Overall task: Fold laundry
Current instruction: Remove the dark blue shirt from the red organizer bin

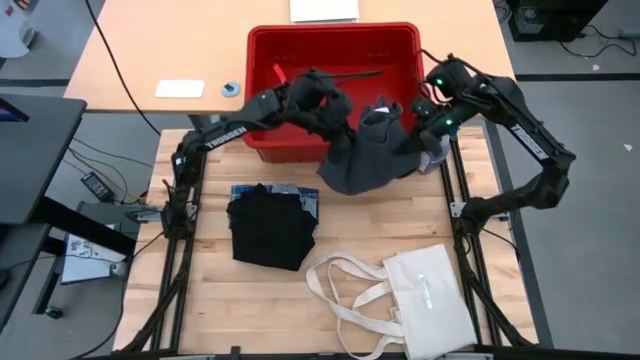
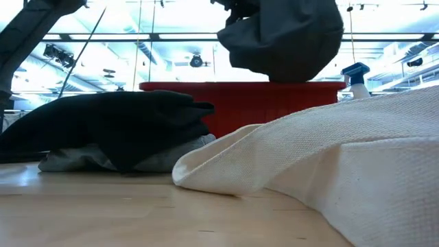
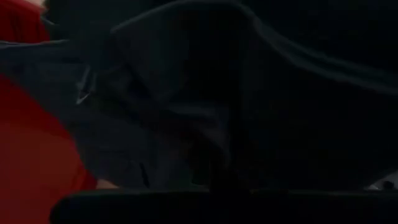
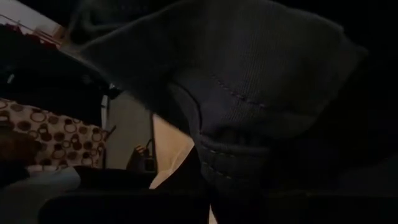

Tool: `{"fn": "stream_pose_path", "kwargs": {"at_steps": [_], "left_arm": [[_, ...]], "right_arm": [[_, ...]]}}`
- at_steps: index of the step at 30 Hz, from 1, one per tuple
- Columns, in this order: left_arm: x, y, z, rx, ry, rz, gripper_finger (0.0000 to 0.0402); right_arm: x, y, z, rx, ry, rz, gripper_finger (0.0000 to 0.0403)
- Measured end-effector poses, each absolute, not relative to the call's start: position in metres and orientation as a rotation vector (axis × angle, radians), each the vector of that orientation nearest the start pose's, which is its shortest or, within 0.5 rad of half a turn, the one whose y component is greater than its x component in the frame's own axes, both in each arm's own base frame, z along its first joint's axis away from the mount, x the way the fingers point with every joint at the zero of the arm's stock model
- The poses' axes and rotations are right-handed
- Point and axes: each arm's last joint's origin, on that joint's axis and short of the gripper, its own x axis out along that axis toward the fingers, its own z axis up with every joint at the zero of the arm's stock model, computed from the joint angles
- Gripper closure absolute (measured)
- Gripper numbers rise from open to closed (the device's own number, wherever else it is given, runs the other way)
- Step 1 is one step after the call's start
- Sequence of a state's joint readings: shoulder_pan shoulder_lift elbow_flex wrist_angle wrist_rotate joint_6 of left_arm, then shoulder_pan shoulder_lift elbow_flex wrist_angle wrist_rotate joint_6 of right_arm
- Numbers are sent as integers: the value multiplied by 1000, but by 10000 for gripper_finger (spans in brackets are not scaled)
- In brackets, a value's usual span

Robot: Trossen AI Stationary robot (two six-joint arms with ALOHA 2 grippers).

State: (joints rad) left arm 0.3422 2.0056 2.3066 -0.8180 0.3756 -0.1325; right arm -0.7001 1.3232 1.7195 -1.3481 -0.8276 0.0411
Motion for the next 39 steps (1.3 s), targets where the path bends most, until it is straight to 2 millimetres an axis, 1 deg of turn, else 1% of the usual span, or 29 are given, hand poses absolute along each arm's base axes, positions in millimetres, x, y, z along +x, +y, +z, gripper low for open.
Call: {"fn": "stream_pose_path", "kwargs": {"at_steps": [2, 5, 7, 9, 12, 14, 16, 19, 23, 25, 27, 30, 33, 36, 39], "left_arm": [[410, 127, 425, -339, 498, -1, 391], [413, 115, 421, -363, 539, -5, 391], [415, 109, 416, -371, 574, 2, 391], [417, 103, 409, -391, 608, 13, 391], [421, 97, 397, -449, 655, 32, 391], [424, 90, 385, -453, 701, 39, 391], [429, 82, 367, -430, 752, 60, 391], [434, 74, 330, -431, 840, 89, 385], [436, 73, 286, -482, 908, 130, 371], [434, 73, 266, -506, 944, 144, 369], [432, 74, 250, -533, 963, 164, 368], [426, 82, 235, -579, 996, 224, 366], [419, 87, 221, -616, 1031, 272, 365], [414, 90, 212, -660, 1062, 312, 363], [411, 92, 208, -683, 1081, 338, 349]], "right_arm": [[171, -111, 440, 704, 704, 100, 359], [171, -100, 438, 717, 766, 106, 358], [173, -93, 434, 729, 813, 134, 358], [176, -89, 426, 746, 854, 150, 358], [181, -82, 407, 819, 930, 152, 358], [185, -77, 391, 829, 985, 148, 358], [189, -74, 370, 838, 1028, 146, 358], [194, -73, 337, 898, 1065, 164, 357], [193, -72, 293, 976, 1124, 165, 357], [191, -72, 275, 1020, 1147, 178, 357], [187, -72, 260, 1050, 1169, 177, 355], [181, -74, 241, 1067, 1206, 128, 344], [175, -81, 226, 1055, 1214, 40, 321], [171, -89, 218, 1070, 1185, -14, 291], [169, -99, 217, 1083, 1165, -142, 259]]}}
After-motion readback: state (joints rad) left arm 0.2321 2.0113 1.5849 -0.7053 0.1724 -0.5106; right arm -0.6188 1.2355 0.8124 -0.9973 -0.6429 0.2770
